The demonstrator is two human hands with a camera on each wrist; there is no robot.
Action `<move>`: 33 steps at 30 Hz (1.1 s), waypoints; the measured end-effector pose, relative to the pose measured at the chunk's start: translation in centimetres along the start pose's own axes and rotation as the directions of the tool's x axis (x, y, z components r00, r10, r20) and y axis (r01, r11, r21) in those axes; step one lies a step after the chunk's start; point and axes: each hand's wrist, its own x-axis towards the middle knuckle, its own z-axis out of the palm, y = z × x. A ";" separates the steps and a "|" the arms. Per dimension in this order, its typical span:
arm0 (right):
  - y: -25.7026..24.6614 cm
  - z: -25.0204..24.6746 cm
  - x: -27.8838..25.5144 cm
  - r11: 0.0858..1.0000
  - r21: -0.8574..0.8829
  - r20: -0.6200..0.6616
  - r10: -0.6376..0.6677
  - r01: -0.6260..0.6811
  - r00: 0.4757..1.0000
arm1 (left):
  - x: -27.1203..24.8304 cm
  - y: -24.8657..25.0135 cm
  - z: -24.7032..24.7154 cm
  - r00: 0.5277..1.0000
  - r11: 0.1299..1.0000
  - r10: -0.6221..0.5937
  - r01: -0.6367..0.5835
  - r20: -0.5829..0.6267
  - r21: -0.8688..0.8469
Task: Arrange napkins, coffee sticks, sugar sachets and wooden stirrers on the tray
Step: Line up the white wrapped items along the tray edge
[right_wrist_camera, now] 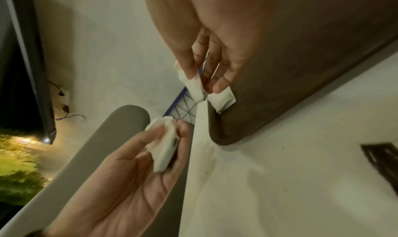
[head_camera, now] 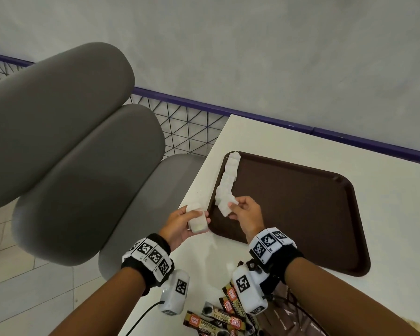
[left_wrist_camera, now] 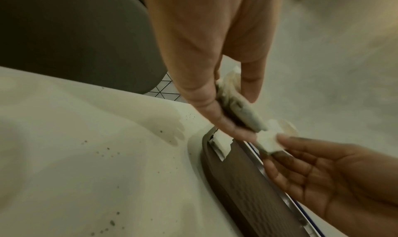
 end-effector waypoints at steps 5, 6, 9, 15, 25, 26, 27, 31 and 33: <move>0.4 -1.0 3.2 0.977 -0.207 -0.066 0.029 -0.042 0.997 | 0.8 0.3 -1.2 0.999 0.997 -0.025 0.022 -0.037 -0.077; 0.5 -0.9 3.6 0.965 -0.256 -0.057 0.049 -0.062 0.997 | 0.9 0.3 -1.3 0.999 0.996 -0.025 0.021 -0.039 -0.083; 0.7 -0.4 4.3 0.927 -0.363 -0.027 0.089 -0.093 0.996 | 1.0 0.3 -1.7 0.999 0.997 -0.015 0.011 -0.043 -0.080; 1.1 1.4 5.3 0.887 -0.454 0.001 0.090 -0.080 0.996 | 0.9 0.1 -2.6 0.999 0.998 -0.017 0.014 -0.043 -0.056; 1.2 2.2 5.9 0.863 -0.504 -0.039 0.018 -0.036 0.999 | 1.0 0.4 -2.9 0.997 0.999 -0.027 0.025 -0.068 -0.031; 1.2 2.1 5.9 0.865 -0.500 -0.044 0.018 -0.038 0.999 | 1.1 0.5 -2.8 0.997 0.999 -0.026 0.023 -0.068 -0.034; 1.2 2.0 5.9 0.865 -0.501 -0.045 0.016 -0.037 0.999 | 1.0 0.6 -2.7 0.998 0.999 -0.018 0.016 -0.066 -0.029; 1.0 1.5 5.3 0.827 -0.562 -0.003 -0.041 0.032 0.999 | 0.7 0.7 -2.3 0.998 0.999 0.038 -0.037 -0.053 0.030; 0.8 1.3 4.8 0.819 -0.564 0.057 -0.088 0.105 0.994 | 0.6 0.9 -2.1 0.996 0.996 0.067 -0.064 -0.055 0.062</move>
